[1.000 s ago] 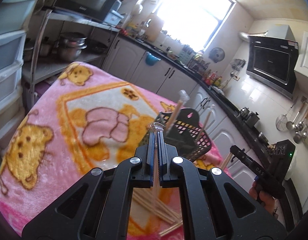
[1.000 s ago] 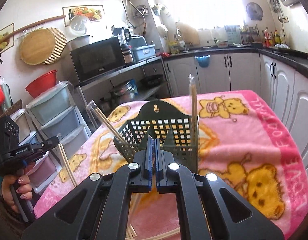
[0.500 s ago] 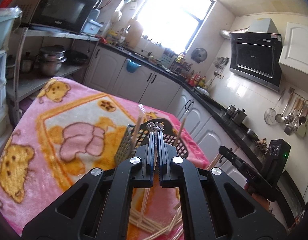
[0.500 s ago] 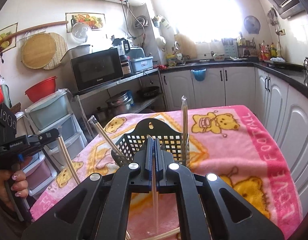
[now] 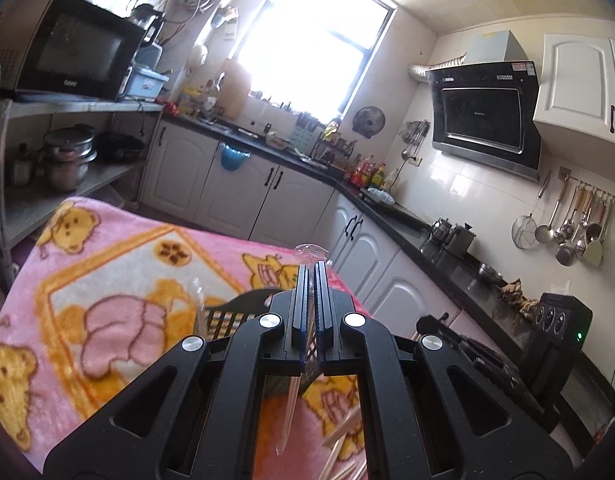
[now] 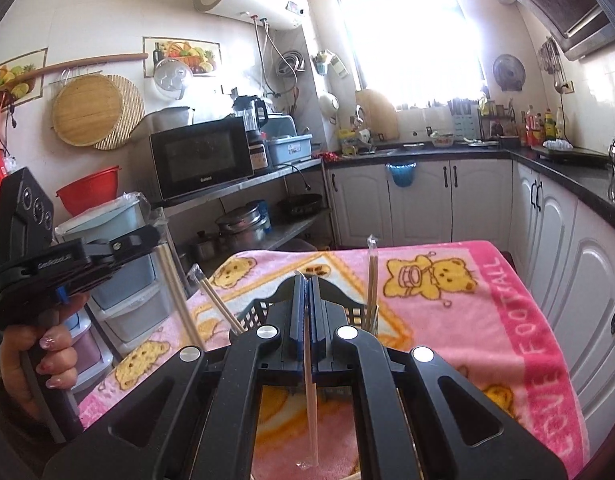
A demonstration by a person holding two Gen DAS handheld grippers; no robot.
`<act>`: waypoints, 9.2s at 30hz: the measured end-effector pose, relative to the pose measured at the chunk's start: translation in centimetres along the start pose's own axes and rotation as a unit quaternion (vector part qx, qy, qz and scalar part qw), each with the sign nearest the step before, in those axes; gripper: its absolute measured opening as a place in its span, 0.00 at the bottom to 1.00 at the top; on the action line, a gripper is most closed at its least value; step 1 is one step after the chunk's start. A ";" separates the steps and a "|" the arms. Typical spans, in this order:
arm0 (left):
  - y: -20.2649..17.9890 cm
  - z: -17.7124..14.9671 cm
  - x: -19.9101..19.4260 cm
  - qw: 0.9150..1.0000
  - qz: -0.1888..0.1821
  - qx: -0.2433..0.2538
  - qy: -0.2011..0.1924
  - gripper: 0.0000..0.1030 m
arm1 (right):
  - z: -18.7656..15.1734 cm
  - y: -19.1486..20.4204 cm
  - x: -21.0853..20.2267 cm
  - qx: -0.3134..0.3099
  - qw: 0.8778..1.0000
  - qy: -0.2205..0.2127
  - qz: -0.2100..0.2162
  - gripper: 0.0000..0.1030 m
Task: Organize utensils
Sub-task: 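Lift both held chopsticks upright and carry them over the green caddy, then lower both held chopsticks into the caddy compartments, then open both grippers and withdraw them from the caddy, then lower both grippers toward the wrapped chopsticks on the blanket, then grasp a wrapped chopstick with the left gripper while the right gripper grasps another, then lift both held chopsticks upright and carry them over the green caddy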
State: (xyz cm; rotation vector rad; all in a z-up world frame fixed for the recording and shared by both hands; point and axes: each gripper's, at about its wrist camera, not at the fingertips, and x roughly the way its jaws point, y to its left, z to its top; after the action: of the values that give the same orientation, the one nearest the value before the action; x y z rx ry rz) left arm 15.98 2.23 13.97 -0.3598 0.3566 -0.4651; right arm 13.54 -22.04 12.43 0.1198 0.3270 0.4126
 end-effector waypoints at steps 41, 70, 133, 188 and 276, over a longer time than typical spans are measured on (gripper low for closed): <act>-0.7 4.5 6.2 0.996 0.038 0.029 -0.077 0.01 | 7.7 -0.4 3.5 -0.048 0.992 -0.109 -0.034 0.02; 0.9 -0.5 10.2 0.998 0.046 0.038 -0.023 0.01 | 2.2 -3.1 8.2 -0.010 0.997 -0.058 -0.059 0.05; 3.1 -4.8 1.4 0.997 0.071 0.002 0.007 0.90 | -4.0 -1.4 2.2 -0.001 0.998 0.027 -0.060 0.63; 10.0 -15.5 4.8 0.970 0.106 -0.105 0.190 0.76 | -12.8 -2.9 3.6 0.021 0.983 0.167 -0.081 0.63; 4.0 -6.0 0.6 0.996 0.042 -0.049 0.067 0.02 | -4.5 -3.6 0.8 0.061 0.997 0.043 -0.029 0.05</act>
State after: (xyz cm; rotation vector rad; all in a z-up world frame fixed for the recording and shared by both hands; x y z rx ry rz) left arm 15.50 3.76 6.95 -0.4089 0.5249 -0.3906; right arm 14.03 -24.78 7.30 0.2111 0.4391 0.3400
